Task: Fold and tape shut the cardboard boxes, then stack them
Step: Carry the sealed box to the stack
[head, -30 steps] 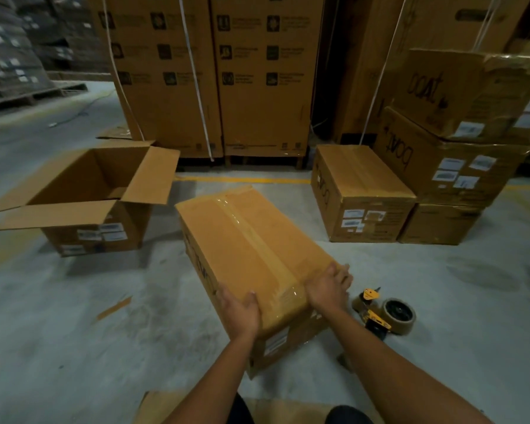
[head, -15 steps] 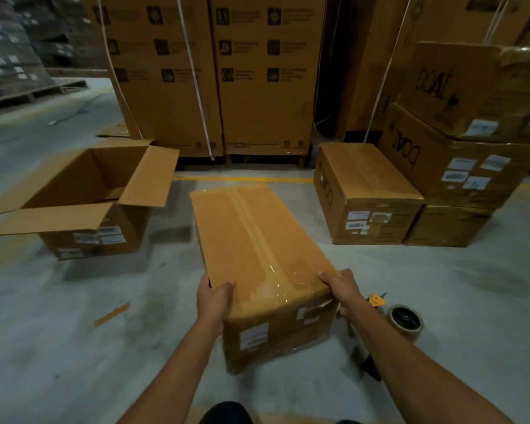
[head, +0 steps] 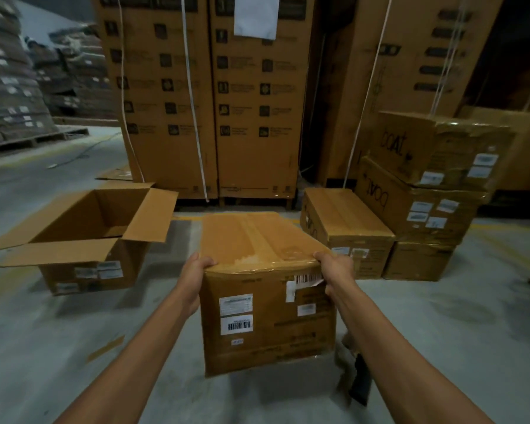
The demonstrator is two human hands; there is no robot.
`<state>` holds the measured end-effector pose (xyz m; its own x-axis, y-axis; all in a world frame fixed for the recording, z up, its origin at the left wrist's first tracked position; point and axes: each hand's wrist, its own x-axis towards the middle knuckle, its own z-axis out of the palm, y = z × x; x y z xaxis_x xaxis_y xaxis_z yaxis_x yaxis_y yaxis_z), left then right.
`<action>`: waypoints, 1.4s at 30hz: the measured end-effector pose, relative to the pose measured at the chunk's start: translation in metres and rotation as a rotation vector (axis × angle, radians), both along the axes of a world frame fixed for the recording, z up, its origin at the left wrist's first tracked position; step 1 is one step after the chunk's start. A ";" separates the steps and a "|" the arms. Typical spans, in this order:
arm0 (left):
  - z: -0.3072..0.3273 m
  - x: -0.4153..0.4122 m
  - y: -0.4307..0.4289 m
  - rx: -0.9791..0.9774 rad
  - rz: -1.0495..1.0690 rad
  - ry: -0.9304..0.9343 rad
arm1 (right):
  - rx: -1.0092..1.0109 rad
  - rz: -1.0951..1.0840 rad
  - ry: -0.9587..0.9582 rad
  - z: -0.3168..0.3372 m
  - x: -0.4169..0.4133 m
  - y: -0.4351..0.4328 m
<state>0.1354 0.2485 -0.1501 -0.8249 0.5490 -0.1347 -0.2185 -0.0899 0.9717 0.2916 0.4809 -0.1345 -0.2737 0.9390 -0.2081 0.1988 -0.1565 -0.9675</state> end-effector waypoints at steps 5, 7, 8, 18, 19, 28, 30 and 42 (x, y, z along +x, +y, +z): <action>0.047 0.005 0.035 0.074 -0.065 0.083 | 0.064 -0.053 0.078 0.036 0.028 0.018; 0.064 0.001 0.058 0.103 -0.092 0.087 | 0.080 -0.075 0.122 0.051 0.038 0.033; 0.071 -0.001 0.071 0.118 -0.110 0.094 | 0.094 -0.078 0.139 0.056 0.042 0.044; 0.116 -0.021 0.252 0.206 -0.241 0.137 | 0.252 -0.179 0.156 0.103 0.046 0.195; 0.114 -0.025 0.274 0.207 -0.250 0.136 | 0.256 -0.183 0.157 0.104 0.042 0.213; 0.051 -0.070 0.456 0.162 -0.271 0.113 | 0.365 -0.332 0.044 0.044 -0.023 0.367; 0.041 -0.076 0.486 0.157 -0.254 0.132 | 0.487 -0.330 -0.191 0.024 -0.040 0.386; 0.030 -0.151 0.614 0.042 -0.271 0.157 | 0.808 -0.061 -0.812 0.027 -0.114 0.494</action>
